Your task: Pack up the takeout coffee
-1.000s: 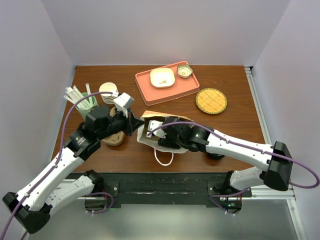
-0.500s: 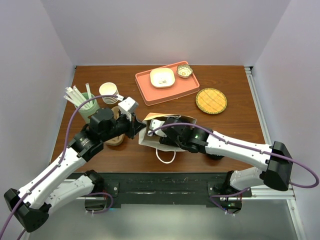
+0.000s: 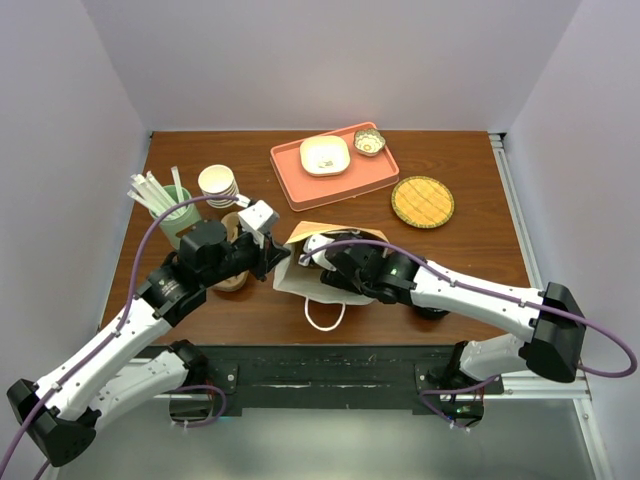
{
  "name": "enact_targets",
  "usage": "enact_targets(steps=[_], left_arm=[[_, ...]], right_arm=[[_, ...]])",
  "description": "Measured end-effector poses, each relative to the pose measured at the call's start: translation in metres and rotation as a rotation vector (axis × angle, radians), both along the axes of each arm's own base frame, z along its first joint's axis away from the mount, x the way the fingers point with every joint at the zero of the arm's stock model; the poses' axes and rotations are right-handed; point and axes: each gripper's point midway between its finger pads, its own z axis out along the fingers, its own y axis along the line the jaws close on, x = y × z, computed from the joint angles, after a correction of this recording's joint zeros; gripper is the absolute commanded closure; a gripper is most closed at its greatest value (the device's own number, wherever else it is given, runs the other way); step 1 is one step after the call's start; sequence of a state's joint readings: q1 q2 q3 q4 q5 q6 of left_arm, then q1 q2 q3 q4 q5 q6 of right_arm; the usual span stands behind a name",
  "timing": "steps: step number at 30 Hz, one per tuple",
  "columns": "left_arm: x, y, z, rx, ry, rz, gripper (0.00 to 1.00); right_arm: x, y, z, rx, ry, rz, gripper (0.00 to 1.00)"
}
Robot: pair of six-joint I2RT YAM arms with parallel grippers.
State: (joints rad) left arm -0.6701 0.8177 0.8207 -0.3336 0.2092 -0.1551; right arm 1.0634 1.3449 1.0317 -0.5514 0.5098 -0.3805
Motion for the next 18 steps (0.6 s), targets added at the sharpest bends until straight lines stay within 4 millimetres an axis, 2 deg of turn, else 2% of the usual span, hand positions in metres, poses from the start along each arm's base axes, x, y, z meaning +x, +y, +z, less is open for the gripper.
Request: enact_targets(steps=[12, 18], left_arm=[[0.0015, 0.0020, 0.0009, 0.012, -0.023, 0.003, 1.00], [0.0032, 0.0017, 0.0038, 0.008, -0.039, 0.004, 1.00]], right_arm=[[0.0023, -0.0022, -0.0009, 0.037, 0.015, -0.045, 0.60], [0.0083, -0.0031, 0.0053, 0.064, 0.023, -0.062, 0.61]])
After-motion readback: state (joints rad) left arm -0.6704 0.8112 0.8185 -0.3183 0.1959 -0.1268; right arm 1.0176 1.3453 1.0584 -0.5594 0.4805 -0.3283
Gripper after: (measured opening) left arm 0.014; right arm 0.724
